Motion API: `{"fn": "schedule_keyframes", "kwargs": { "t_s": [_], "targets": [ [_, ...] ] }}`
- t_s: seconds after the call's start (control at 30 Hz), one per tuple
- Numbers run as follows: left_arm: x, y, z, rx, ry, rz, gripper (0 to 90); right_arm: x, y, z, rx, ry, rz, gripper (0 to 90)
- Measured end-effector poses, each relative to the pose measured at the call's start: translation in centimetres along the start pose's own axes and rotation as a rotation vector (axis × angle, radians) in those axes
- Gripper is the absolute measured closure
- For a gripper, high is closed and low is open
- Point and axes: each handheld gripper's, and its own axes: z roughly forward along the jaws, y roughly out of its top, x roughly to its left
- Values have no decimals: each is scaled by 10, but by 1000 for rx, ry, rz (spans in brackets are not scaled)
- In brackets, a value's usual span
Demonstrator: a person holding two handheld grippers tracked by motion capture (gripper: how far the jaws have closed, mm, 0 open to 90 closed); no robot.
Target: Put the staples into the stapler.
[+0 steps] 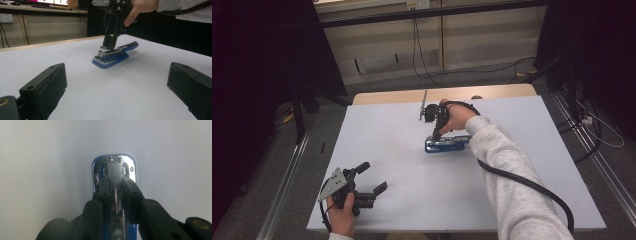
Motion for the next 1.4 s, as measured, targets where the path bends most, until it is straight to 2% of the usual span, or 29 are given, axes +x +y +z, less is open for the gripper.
{"fn": "schedule_keyframes", "kwargs": {
  "t_s": [1.2, 1.37, 1.4],
  "targets": [
    [0, 0, 0, 3, -1, -2, 26, 0, 2, 7, 13, 4, 1, 781],
    [-1, 0, 0, 2, -1, -5, 26, 0, 2, 8, -4, 1, 11, 749],
    [-1, 0, 0, 2, -1, -5, 26, 0, 2, 8, -15, -2, 20, 719]
  ]
}}
